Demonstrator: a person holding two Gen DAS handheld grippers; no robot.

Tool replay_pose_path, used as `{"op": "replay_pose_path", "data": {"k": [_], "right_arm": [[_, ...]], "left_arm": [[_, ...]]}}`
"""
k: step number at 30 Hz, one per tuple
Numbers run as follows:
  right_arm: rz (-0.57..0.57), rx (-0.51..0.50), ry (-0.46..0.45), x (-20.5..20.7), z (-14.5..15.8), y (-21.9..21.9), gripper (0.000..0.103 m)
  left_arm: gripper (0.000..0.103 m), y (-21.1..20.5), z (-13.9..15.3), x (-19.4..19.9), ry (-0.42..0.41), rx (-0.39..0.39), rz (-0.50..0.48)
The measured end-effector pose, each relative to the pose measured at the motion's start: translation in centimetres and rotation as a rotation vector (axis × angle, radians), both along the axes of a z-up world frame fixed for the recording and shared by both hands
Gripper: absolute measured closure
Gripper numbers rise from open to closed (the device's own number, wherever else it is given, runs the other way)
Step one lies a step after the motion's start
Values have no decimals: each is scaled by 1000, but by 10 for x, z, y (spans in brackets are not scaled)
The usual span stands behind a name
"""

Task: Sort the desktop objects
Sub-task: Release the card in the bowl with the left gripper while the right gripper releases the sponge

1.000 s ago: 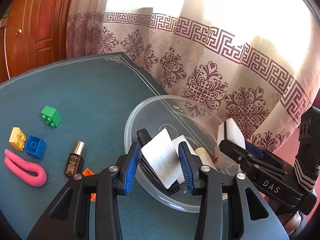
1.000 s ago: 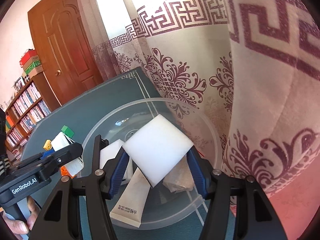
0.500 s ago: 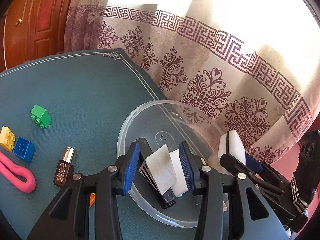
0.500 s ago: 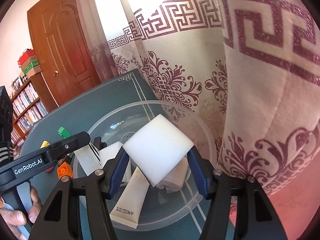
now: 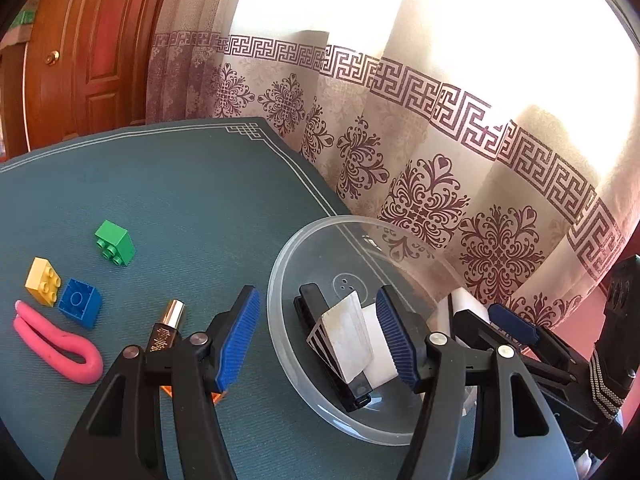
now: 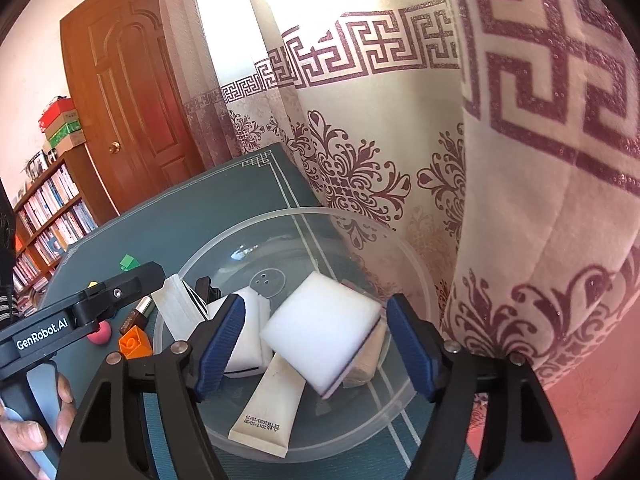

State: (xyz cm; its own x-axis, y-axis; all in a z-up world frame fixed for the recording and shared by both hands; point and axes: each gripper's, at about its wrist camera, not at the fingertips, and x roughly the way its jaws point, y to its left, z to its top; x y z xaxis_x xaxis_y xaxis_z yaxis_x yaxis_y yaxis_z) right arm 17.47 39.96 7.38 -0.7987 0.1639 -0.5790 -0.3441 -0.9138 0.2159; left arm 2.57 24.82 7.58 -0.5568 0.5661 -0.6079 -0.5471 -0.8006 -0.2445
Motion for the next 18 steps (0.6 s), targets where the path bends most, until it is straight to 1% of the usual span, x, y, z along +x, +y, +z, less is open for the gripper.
{"op": "replay_pose_path", "data": {"k": [4,7,12,18], "right_arm": [[1,-4,-1,1,0,0,25],[1,-3,-1,0,1,0,25],[-3,-4,4,-2,3,-2,25],[-2,-6,1,-1,1,-6,24]], "left_arm": [[39,2,5,10,59,-31,-16],[39,4,6,15,83,-47,-24],[39,0,4,17,86,-50,-21],[39,-12,0,14,51,-25,-15]]}}
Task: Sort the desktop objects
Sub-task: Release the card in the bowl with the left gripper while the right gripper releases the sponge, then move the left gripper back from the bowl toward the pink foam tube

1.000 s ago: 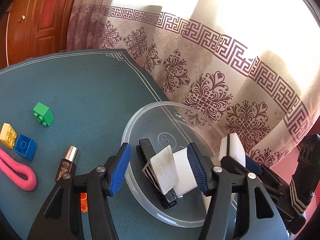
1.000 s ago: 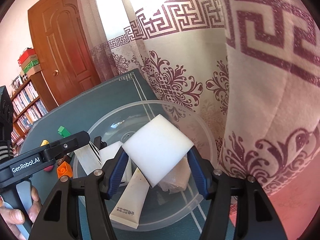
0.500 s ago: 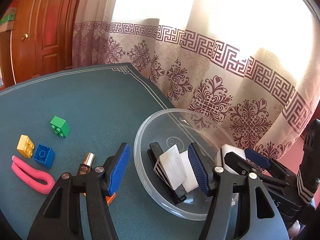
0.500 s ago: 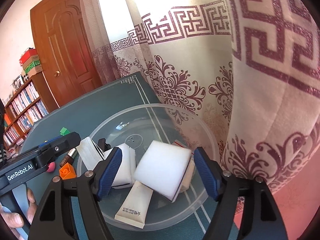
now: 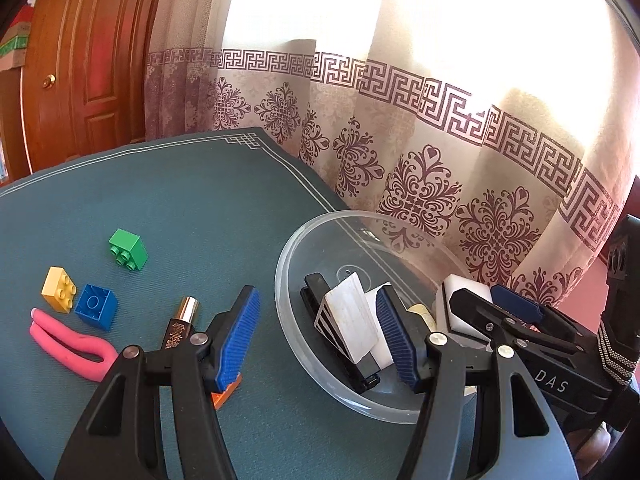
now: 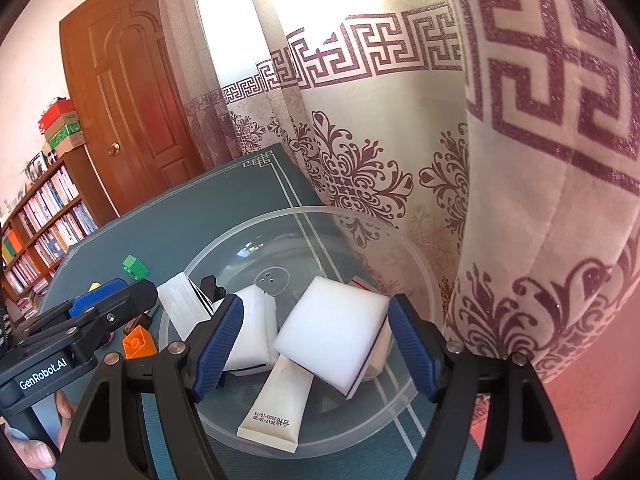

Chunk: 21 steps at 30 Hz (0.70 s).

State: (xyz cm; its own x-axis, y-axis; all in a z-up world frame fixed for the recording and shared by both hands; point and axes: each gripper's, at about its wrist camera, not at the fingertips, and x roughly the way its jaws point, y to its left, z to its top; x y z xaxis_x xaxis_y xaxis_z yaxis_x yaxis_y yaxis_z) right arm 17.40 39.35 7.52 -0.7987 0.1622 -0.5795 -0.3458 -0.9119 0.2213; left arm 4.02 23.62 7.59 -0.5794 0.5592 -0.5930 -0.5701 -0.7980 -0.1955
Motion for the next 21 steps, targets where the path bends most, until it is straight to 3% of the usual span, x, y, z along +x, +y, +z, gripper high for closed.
{"op": "replay_pose_path", "data": {"k": [21], "right_arm": [[46,0,-2,-8,-2,-25,24]], "left_arm": [[39,-43,-18,-15,-65,-16,107]]}}
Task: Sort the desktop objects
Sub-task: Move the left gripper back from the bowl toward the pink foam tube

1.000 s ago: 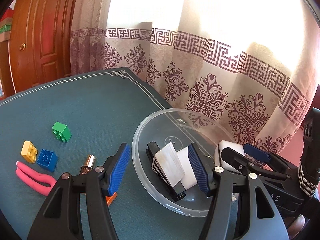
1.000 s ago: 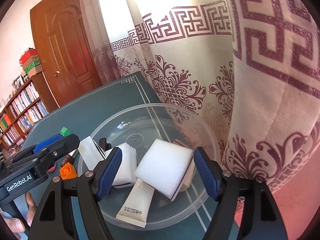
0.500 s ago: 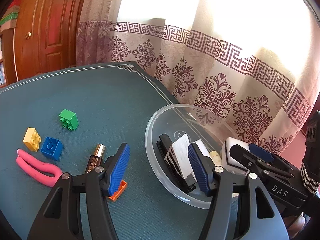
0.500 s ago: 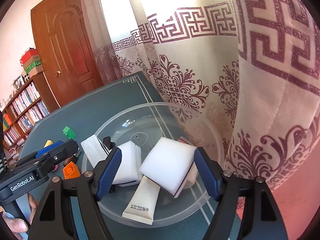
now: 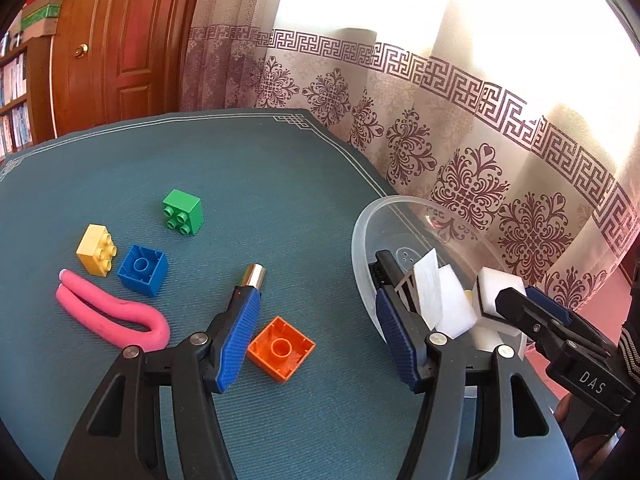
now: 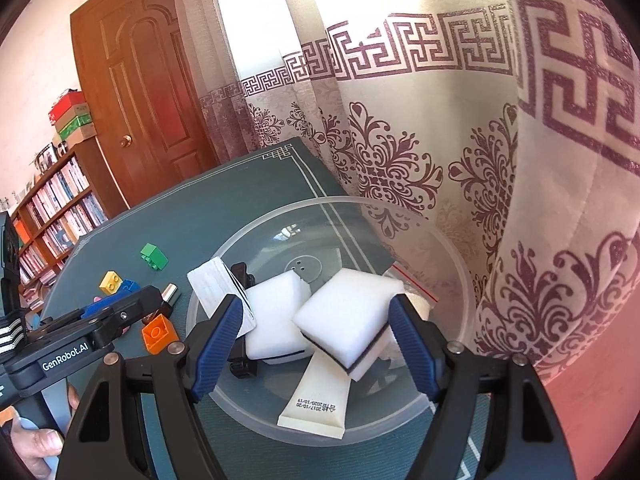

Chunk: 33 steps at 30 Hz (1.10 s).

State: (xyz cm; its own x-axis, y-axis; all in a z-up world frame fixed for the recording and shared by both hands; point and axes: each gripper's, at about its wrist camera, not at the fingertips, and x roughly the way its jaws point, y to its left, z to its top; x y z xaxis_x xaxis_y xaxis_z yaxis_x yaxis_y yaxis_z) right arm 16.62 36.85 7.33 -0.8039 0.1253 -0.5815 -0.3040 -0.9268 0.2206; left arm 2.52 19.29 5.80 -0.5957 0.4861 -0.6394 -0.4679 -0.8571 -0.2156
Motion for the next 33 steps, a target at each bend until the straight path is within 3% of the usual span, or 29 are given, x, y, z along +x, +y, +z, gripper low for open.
{"op": "replay_pose_path", "data": {"k": [8,12,20,33], "right_arm": [[15,3,11,0,3,-8,23],[-10,59,19,2,5,-12,23],[-55,38,37,7,9,-4,23],[84,59,37,2,7,-51,23]], "left_arm": [[39,-28,-7,-9,-34,1,74],[39,-43,-11,-13,-54,6,114],[39,-63,-20,-20,-98,5,172],[39,-87,-28,-30,-133,20,258]]}}
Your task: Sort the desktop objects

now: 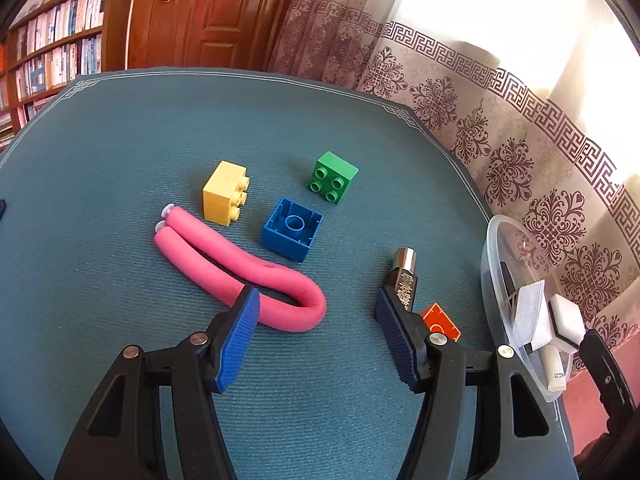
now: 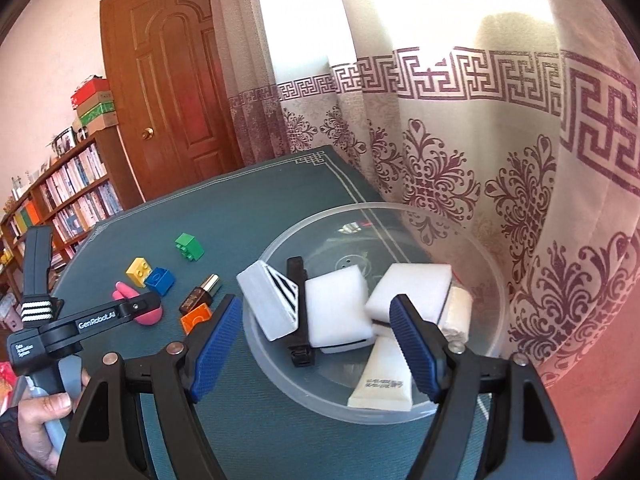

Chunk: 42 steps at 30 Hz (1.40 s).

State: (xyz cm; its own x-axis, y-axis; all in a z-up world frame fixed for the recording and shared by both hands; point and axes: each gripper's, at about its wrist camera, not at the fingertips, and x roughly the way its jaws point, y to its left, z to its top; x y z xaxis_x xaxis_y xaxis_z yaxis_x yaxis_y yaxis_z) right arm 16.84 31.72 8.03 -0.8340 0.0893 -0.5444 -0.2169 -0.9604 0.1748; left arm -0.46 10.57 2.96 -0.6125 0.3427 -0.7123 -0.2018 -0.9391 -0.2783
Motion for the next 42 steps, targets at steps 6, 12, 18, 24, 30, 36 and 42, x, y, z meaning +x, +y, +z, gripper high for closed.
{"op": "replay_pose_path", "data": {"k": [6,12,18,24,30,36,42], "right_arm": [[87,-17,-9,-1,-4,-28,23],[178,-32,-31,-2,-11,-57,23],[235,-50,-76,-6,-24,-74,23],[270,-63,-107,-14,-33,-83,23],[293,-66,-130,-25,-39,-88,23],[301,-64,-139,-31,-43,-91,23],[300,-72,-149,-38,-45,-92,23]], "left_arm": [[39,-4,-2,-4,-7,-7,36],[39,-16,-12,-14,-71,4,105],[39,-19,-15,-19,-85,10,122],[39,-19,-14,-22,-101,28,139],[39,-23,-14,-27,-125,66,166],[39,-31,-11,-26,-102,84,228],[39,-38,-17,-38,-124,98,272]]}}
